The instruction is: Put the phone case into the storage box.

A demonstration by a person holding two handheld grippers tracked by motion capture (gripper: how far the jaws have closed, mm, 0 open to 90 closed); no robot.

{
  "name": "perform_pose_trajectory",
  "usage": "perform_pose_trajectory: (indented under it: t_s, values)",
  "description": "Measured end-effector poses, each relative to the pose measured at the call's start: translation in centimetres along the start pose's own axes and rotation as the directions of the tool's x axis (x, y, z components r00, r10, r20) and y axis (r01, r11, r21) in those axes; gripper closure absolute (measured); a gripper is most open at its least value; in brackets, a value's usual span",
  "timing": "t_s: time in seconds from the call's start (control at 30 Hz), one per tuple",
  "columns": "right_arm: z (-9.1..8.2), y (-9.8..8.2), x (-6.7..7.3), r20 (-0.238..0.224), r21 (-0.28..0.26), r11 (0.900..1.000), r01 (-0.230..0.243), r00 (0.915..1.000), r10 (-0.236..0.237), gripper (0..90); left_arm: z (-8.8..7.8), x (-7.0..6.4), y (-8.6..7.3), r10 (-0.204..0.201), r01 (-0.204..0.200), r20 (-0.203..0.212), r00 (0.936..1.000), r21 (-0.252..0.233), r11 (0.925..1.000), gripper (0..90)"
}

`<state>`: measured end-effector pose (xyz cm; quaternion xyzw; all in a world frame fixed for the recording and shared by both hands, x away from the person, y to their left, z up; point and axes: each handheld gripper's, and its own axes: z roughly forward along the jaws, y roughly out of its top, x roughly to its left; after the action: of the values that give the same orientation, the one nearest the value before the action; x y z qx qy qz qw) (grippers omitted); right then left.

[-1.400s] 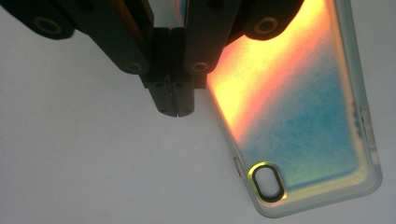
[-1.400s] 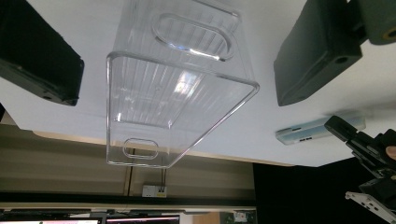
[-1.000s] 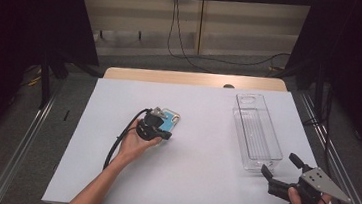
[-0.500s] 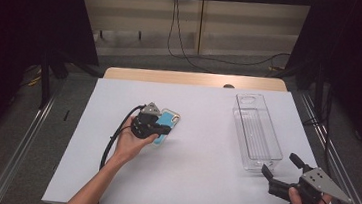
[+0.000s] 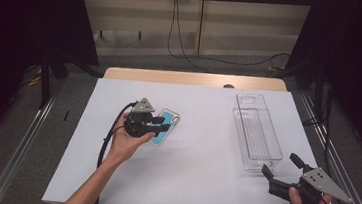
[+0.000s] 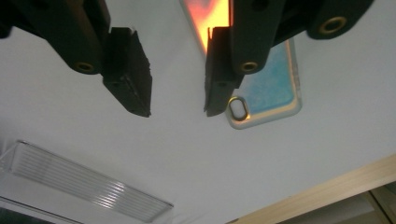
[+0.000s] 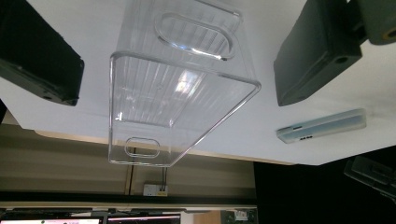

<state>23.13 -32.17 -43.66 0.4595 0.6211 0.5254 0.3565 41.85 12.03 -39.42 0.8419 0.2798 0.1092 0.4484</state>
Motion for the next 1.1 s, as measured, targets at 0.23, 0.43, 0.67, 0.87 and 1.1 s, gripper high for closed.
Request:
perform_pose_trajectory:
  t_s: [0.23,0.43,0.67,0.87,1.1]
  values:
    - [0.0,0.0,0.0,-0.002,-0.002,1.0,0.001,1.0,-0.001,1.3,-0.5,0.1,-0.2,-0.022,0.021,-0.025,0.9994,-0.015,0.9997,37.5]
    - [0.0,0.0,0.0,0.001,-0.001,1.0,0.0,1.0,0.0,1.3,-0.9,0.6,-0.3,-0.045,0.043,-0.073,0.9963,-0.02,0.9989,12.0]
    - [0.0,0.0,0.0,-0.002,-0.003,1.0,0.001,1.0,-0.001,1.3,-1.0,1.7,-0.7,-0.085,0.085,-0.112,0.9901,0.0,0.9964,6.4]
    - [0.0,0.0,-0.1,0.0,-0.002,1.0,0.0,1.0,0.0,1.3,-1.1,2.3,-0.7,-0.079,0.082,-0.143,0.9866,0.013,0.9966,6.6]
    - [0.0,0.0,0.0,0.0,-0.001,1.0,0.0,1.0,0.0,1.3,-0.7,3.4,-1.1,-0.1,0.11,-0.124,0.9872,0.075,0.991,6.7]
